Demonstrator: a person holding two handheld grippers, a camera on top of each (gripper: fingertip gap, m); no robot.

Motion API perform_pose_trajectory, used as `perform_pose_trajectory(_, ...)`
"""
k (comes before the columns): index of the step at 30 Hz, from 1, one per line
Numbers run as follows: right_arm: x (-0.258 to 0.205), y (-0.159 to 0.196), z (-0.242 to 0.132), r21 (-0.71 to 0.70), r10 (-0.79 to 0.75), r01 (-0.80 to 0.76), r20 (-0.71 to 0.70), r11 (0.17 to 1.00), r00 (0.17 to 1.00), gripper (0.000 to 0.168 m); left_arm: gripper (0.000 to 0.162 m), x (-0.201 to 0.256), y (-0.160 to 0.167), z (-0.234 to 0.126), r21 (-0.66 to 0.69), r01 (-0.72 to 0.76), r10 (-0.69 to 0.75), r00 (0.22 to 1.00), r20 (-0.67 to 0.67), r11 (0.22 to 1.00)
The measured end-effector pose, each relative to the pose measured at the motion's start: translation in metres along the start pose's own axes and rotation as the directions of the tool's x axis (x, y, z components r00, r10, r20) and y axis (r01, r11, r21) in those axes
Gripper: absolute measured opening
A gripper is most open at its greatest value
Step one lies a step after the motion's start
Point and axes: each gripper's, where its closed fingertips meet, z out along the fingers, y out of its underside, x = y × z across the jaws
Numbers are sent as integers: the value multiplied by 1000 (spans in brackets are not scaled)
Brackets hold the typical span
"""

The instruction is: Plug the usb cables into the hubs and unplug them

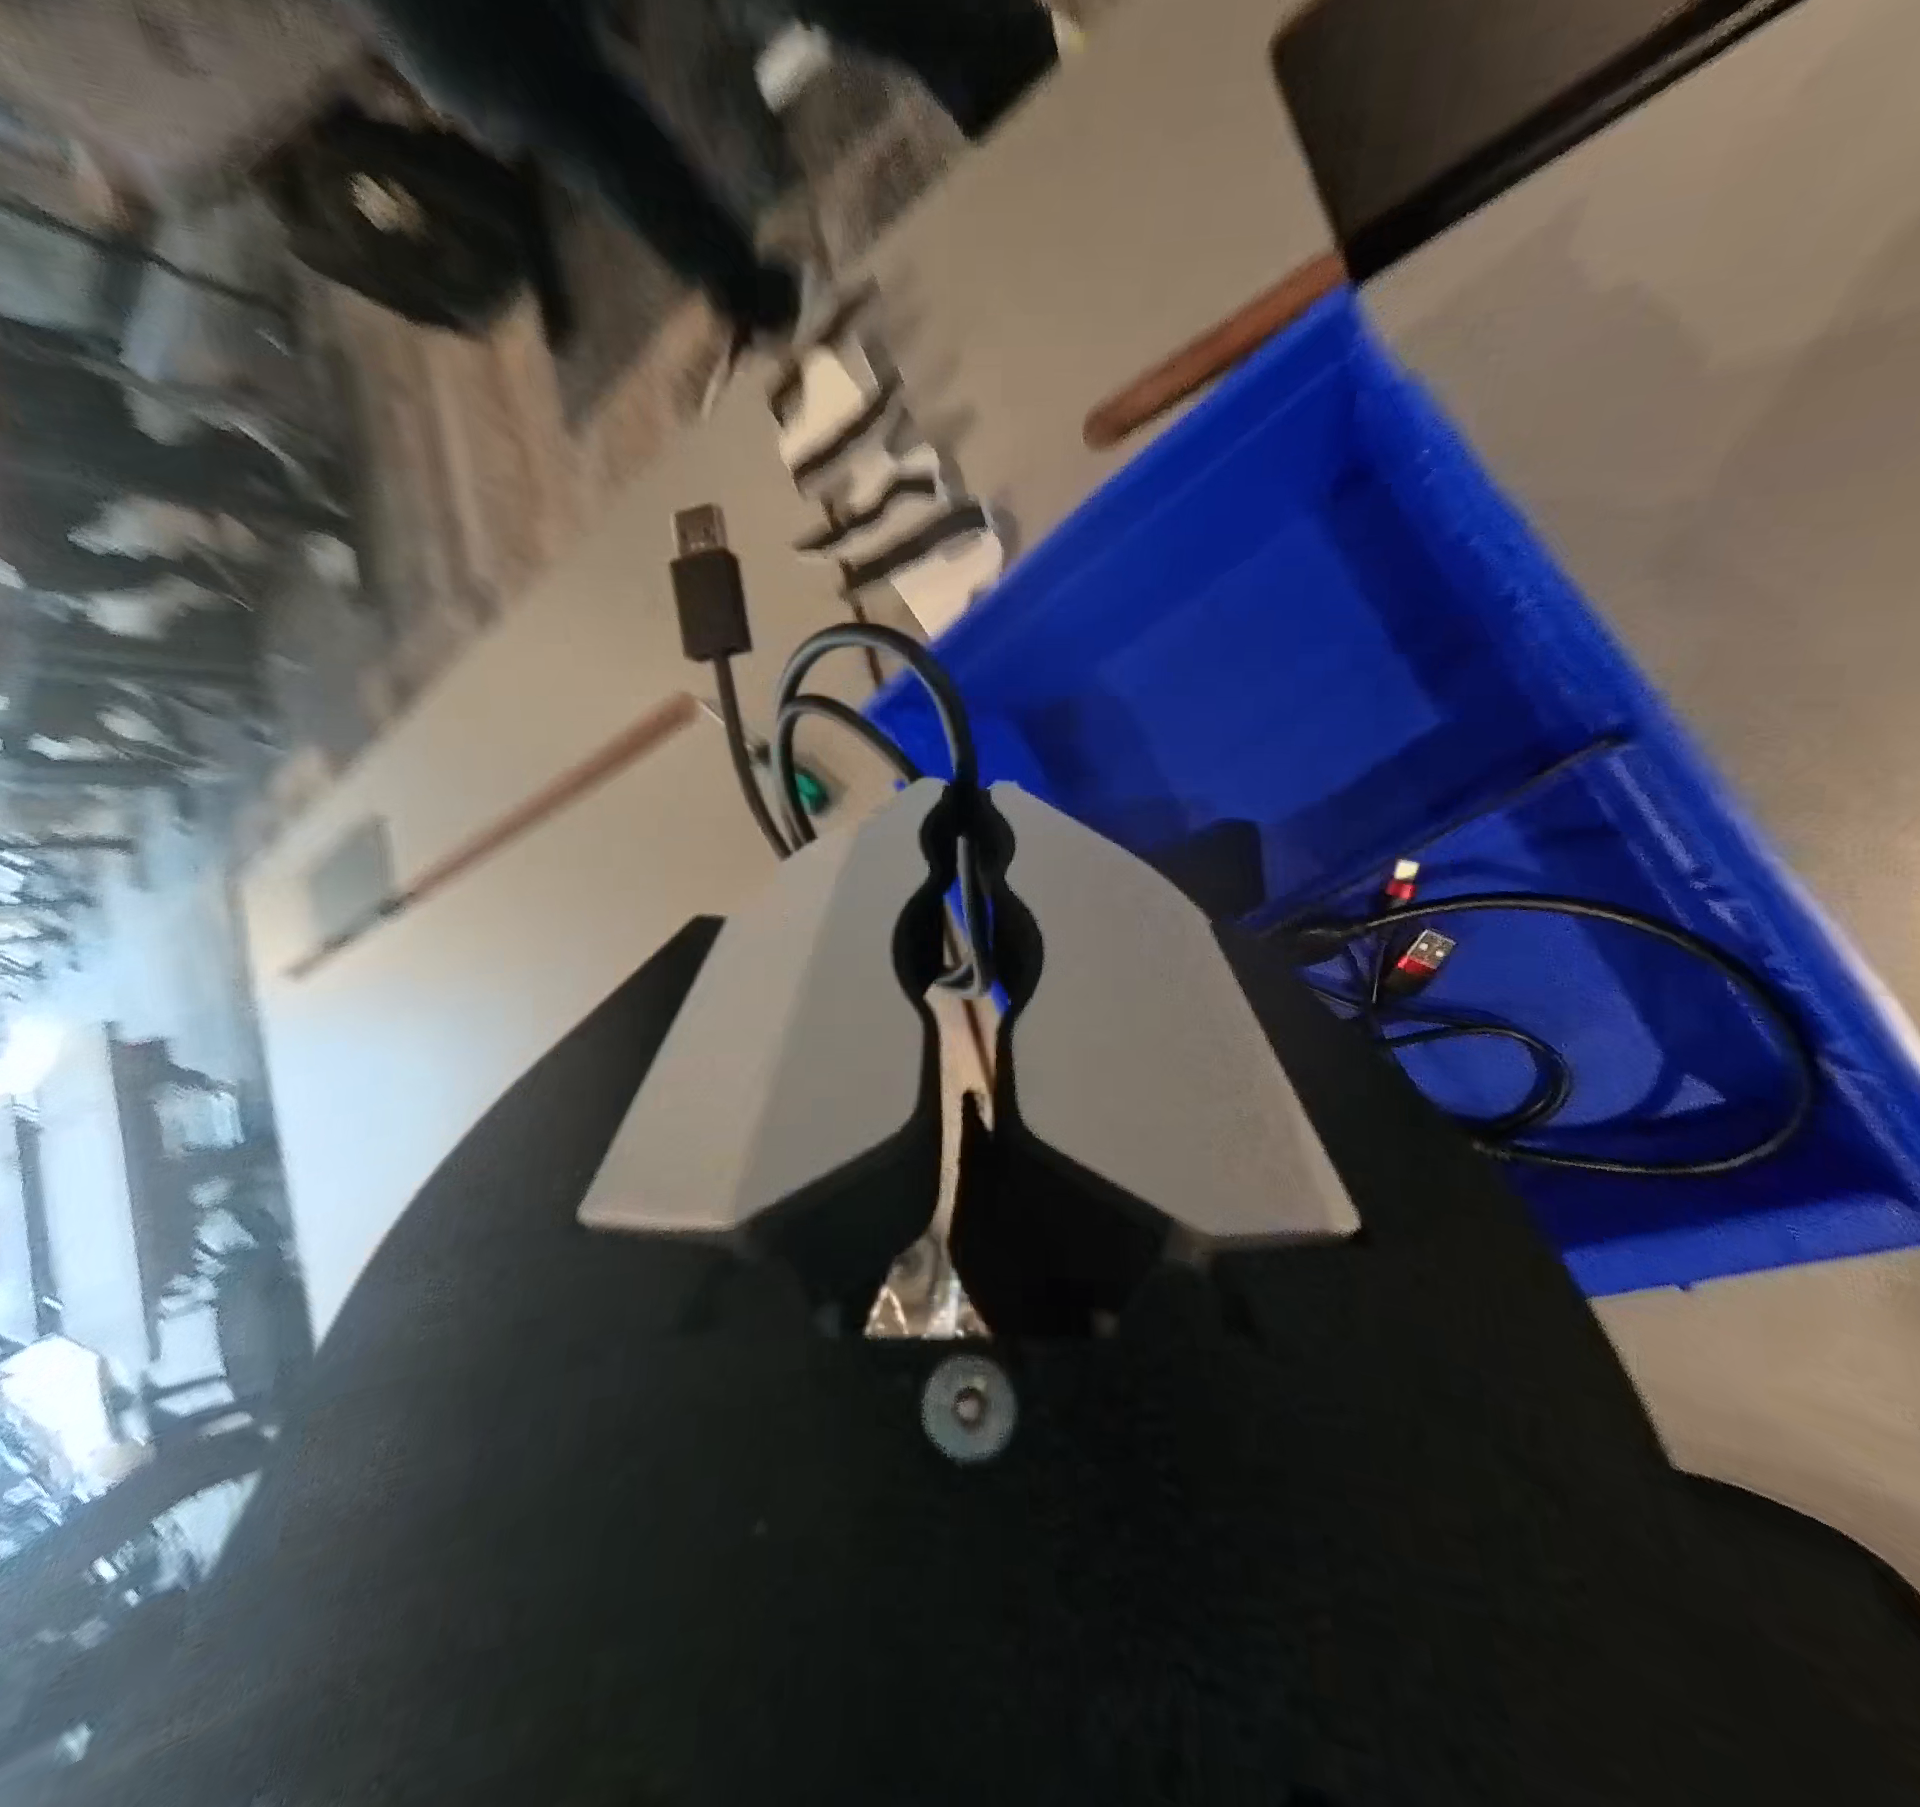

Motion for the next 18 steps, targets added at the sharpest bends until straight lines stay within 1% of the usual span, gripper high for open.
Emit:
perform_pose_trajectory(4,4,-2,-3,12,17,-16,-16,1000,1000,14,3,6,-29,-46,119,-25,22,999,27,993)
perform_pose_trajectory(9,12,-4,-6,28,25,-24,-53,999,998,14,3,33,-69,-104,288,-73,77,997,-3,955)
perform_pose_trajectory(14,20,-7,-11,45,21,-17,-98,999,995,14,2,88,-100,-143,423,-157,204,977,-68,893)
perform_pose_trajectory(18,24,-7,-12,51,33,-27,-112,998,993,13,3,141,-116,-154,497,-214,314,941,-127,841)
